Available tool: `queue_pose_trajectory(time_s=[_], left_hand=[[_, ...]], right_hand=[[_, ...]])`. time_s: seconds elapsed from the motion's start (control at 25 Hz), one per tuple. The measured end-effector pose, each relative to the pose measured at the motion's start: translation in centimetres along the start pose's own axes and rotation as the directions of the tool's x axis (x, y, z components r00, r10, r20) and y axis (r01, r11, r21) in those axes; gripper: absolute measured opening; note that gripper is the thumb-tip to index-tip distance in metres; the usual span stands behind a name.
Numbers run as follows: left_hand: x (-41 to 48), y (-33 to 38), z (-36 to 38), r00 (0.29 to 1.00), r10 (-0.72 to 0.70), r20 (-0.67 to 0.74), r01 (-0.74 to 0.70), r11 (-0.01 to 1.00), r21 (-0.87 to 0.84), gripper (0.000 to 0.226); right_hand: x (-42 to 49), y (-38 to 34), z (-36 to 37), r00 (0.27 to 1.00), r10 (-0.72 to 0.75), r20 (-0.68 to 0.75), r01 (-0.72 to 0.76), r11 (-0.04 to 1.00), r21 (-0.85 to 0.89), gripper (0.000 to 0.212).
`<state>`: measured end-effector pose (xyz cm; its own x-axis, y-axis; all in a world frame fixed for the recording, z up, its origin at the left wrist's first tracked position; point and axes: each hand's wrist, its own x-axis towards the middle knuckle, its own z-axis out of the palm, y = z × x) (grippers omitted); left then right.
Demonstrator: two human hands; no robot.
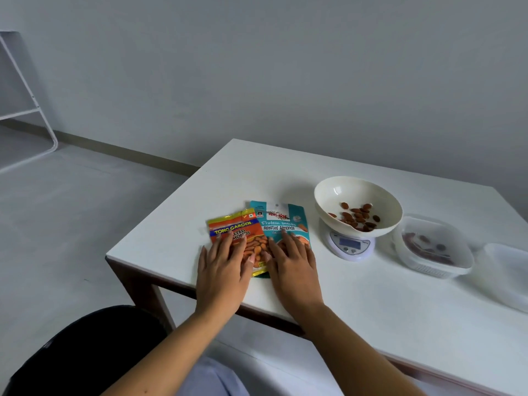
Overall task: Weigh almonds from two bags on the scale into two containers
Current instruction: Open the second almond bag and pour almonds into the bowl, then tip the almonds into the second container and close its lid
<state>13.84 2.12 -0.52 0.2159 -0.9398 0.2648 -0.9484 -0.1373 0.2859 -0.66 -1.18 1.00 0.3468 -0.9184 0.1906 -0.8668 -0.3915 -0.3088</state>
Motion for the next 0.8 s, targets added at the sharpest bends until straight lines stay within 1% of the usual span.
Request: queue_pose_trajectory(time_s=[0.16, 0.32, 0.4, 0.52, 0.56, 0.64, 0.72, 0.8], left_hand=[[-0.1, 0.9, -1.4, 1.000, -0.002, -0.028, -0.001, 0.996, -0.088, 0.072], [-0.2, 3.4, -2.5, 0.991, 0.116, -0.066, -0.121, 0.990, -0.077, 0.065], [-0.3, 5.3, -2.9, 0.984, 0.161, -0.075, -0.168, 0.980, -0.109, 0.062], [-1.4, 9.2, -2.9, 0.963, 0.263, -0.056, -0.268, 0.944, -0.193, 0.057], [-1.9, 10.5, -2.6, 0.954, 0.296, -0.053, -0.300, 0.930, -0.214, 0.053], [-2.8, 13.0, -1.8, 0.938, 0.346, -0.021, -0.340, 0.905, -0.255, 0.046], [-3.9, 15.8, -0.8, 0.917, 0.397, 0.019, -0.372, 0.874, -0.312, 0.045], [-4.9, 18.4, 0.1, 0.900, 0.431, 0.068, -0.374, 0.842, -0.388, 0.045]], right_hand=[[-0.3, 0.1, -0.8, 0.999, -0.023, -0.031, 0.023, 1.000, 0.017, 0.061], [-1.5, 1.9, -2.8, 0.994, 0.021, -0.111, -0.012, 0.997, 0.075, 0.055], [-2.4, 3.4, -4.4, 0.980, 0.045, -0.193, -0.032, 0.997, 0.068, 0.053], [-4.5, 7.5, -7.0, 0.920, 0.059, -0.387, -0.059, 0.998, 0.011, 0.035], [-5.2, 9.2, -7.9, 0.899, 0.073, -0.431, -0.086, 0.996, -0.011, 0.030], [-6.6, 13.0, -9.8, 0.872, 0.140, -0.469, -0.179, 0.983, -0.040, 0.027], [-8.3, 17.2, -11.5, 0.842, 0.234, -0.486, -0.308, 0.948, -0.077, 0.031], [-9.9, 21.3, -12.7, 0.817, 0.341, -0.465, -0.439, 0.890, -0.119, 0.039]])
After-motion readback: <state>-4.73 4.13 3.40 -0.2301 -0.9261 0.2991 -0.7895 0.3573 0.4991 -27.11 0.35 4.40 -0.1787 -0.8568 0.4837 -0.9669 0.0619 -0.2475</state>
